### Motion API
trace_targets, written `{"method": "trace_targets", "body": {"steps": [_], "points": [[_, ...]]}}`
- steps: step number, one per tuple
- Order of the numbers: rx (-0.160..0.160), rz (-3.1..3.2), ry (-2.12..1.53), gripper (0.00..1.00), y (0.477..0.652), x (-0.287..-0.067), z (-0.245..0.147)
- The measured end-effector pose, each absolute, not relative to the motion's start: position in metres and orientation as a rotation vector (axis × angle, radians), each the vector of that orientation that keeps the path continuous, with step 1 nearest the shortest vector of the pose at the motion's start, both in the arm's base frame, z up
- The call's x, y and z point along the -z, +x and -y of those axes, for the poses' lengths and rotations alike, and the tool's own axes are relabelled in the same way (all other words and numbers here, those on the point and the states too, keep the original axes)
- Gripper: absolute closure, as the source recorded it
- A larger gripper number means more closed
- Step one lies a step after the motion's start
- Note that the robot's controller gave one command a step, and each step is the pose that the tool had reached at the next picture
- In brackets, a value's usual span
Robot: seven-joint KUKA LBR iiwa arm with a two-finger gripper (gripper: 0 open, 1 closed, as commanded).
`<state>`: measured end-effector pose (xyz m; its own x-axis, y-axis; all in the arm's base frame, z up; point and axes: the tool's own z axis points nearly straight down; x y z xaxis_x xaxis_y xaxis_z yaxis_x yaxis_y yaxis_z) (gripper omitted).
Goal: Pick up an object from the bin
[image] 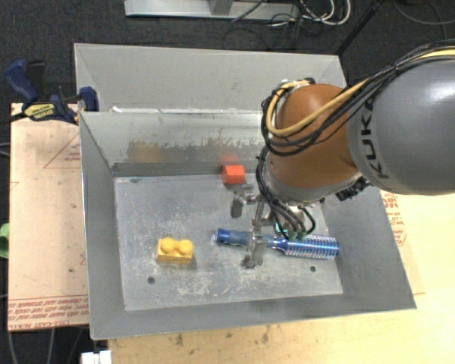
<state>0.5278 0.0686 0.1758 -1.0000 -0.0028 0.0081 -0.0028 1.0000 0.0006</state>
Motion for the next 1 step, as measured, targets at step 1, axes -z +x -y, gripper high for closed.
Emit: {"method": "trace_targets", "body": {"steps": [1], "points": [[0.001, 3.136, 0.012, 0.00, 0.5416, -0.0695, -0.0680]]}}
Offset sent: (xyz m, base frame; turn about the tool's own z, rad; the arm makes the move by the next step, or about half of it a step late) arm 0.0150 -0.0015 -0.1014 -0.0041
